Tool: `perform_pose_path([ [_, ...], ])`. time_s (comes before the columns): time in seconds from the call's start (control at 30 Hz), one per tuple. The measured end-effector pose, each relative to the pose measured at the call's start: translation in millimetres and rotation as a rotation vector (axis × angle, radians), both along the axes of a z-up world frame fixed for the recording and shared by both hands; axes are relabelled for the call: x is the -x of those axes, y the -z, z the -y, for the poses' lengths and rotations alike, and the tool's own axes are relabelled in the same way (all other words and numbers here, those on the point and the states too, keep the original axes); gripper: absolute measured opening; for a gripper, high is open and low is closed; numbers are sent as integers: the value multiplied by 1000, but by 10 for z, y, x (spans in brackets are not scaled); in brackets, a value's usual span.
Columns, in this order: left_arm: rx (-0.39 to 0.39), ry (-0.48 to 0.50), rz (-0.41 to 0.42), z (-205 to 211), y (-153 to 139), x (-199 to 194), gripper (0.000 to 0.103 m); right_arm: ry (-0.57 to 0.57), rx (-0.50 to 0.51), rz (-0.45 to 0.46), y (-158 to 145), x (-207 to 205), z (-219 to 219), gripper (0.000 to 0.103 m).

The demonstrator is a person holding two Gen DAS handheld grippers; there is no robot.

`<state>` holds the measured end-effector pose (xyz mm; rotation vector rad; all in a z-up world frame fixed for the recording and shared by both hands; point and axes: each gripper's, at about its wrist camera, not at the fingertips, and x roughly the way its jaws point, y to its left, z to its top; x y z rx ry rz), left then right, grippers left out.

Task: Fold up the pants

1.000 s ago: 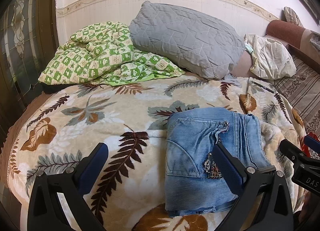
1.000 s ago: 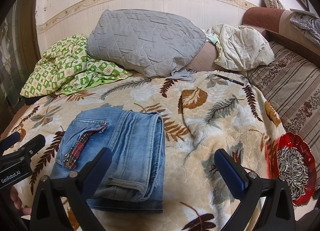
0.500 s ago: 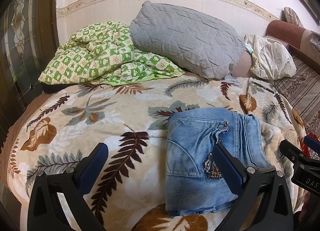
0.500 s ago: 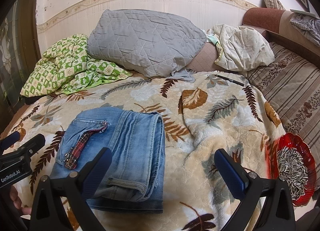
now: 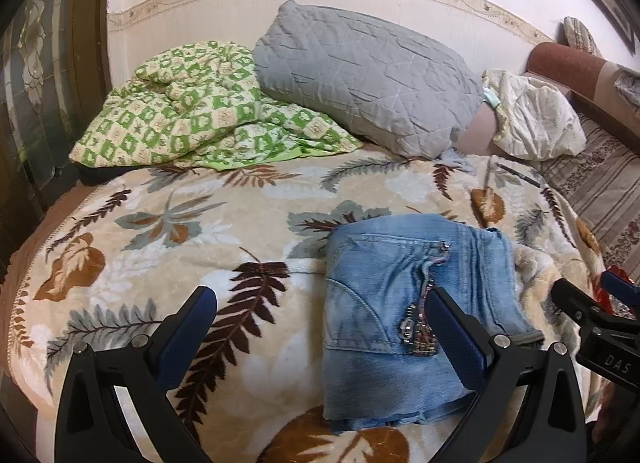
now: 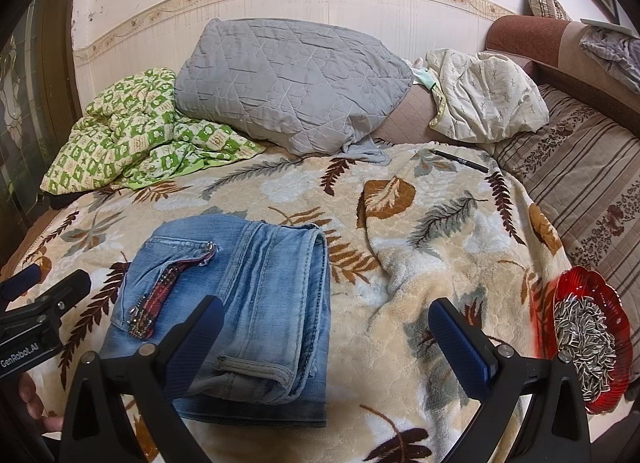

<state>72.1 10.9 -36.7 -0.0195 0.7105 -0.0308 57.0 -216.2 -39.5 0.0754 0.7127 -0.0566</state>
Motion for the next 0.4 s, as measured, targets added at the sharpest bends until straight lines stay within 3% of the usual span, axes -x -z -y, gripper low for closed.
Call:
perform_pose_path([
  [0.4,-20,-4,6,68,6,-3,103,-1,0,0,-4,-8,4,103],
])
